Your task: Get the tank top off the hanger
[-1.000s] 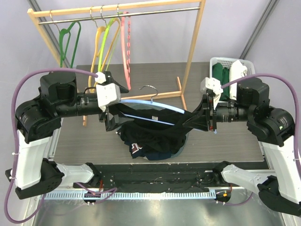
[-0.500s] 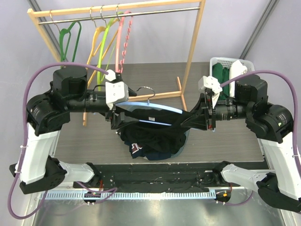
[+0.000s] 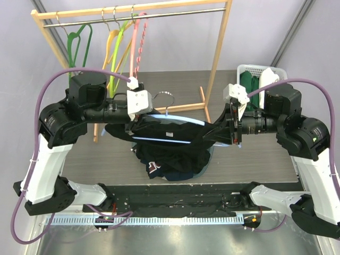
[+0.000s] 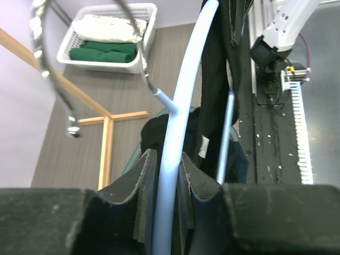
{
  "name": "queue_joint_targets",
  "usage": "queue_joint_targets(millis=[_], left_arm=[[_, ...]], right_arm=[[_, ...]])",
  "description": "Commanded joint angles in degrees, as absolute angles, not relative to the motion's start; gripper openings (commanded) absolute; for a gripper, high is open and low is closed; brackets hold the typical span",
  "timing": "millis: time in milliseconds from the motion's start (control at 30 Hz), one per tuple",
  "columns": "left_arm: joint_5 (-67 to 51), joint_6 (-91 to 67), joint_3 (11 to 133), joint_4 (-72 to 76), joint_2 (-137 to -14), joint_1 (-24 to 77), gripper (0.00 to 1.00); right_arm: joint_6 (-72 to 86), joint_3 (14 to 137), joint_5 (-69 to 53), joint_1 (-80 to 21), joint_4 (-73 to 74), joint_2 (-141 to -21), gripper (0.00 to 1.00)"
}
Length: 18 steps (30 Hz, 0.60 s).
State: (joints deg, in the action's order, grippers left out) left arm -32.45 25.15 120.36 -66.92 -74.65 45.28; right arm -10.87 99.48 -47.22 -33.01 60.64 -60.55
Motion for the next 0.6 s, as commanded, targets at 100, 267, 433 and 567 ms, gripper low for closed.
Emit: queue_joint_targets(millis=[100,267,433,567], left_arm=[[-22.3,29.3,117.2,-56.3,-71.9,46.2,0.13],[-17.1,31.7,115.4,-53.5,-71.4,46.1,0.04],[-13.5,33.9,113.7,-51.2,-71.3,46.2,0.0],[-11.4,35.8,112.3,-49.6,-71.4,46.4,0.0]], right_arm=[[-4.8,93.4,-27.1,-33.2,46.3,-55.8,0.5],[-0.4,87.0,-11.1,-33.3,40.9,-48.5,0.71],[7.0,83.7,-3.4,-33.2,36.9,-41.9,0.81],[14.8,77.7,-10.9,-33.2,32.9,-39.2,0.55]])
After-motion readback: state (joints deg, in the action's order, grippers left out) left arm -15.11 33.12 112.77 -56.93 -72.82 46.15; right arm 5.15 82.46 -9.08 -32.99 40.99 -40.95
